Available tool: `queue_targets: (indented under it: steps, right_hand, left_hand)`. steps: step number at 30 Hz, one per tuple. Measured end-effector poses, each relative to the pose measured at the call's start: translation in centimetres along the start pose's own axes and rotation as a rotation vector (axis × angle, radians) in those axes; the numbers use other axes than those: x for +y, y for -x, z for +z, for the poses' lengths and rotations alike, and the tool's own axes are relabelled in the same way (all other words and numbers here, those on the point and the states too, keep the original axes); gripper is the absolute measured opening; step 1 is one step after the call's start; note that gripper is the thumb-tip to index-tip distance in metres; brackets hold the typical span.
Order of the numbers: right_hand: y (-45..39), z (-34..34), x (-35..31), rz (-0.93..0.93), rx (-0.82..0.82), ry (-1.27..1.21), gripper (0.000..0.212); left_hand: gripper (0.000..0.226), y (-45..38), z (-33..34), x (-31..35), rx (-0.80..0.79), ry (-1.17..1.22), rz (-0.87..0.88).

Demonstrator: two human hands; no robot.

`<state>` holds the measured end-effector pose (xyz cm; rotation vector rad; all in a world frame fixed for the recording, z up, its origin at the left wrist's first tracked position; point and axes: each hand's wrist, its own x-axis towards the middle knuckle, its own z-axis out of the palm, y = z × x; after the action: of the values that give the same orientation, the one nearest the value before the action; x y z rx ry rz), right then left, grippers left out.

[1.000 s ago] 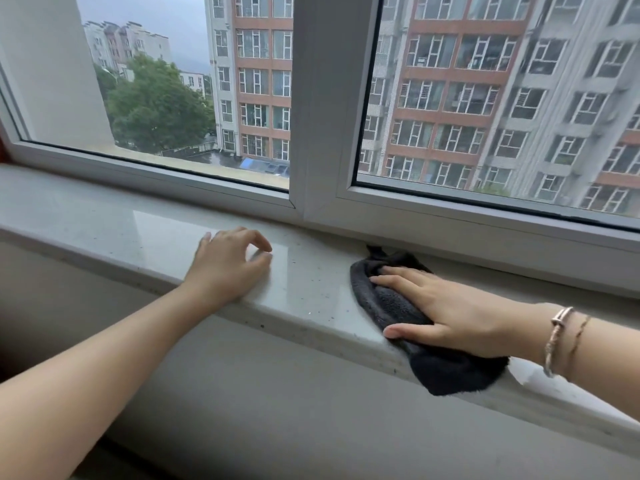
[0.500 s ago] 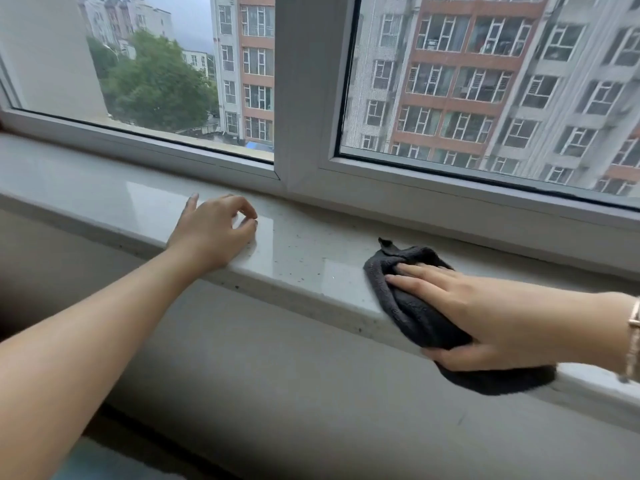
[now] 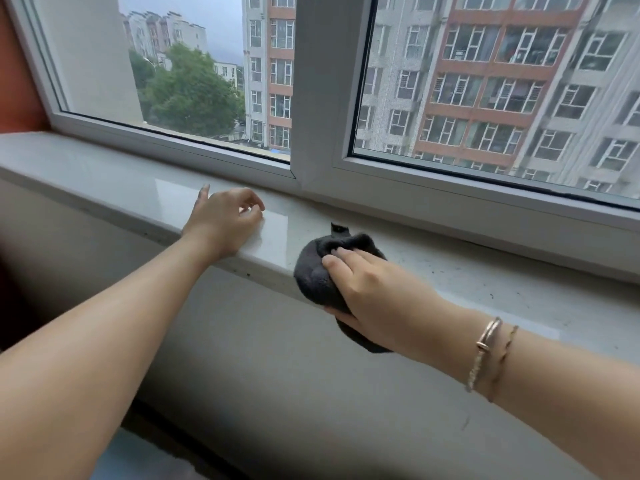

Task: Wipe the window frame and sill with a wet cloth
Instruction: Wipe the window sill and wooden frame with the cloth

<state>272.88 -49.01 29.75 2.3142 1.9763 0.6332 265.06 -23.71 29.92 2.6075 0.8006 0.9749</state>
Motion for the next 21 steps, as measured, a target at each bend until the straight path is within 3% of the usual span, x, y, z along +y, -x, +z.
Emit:
queue_targets:
  steps: [11,21]
  right_hand:
    - [15.7,-2.7,7.5,0.080,0.090,0.017,0.055]
    - [4.9,-0.9,1.9,0.109,0.079,0.069,0.054]
  left_hand:
    - [0.021,0.1,0.1,0.4,0.008,0.014,0.010]
    - [0.021,0.2,-0.2,0.5,0.052,0.181,0.026]
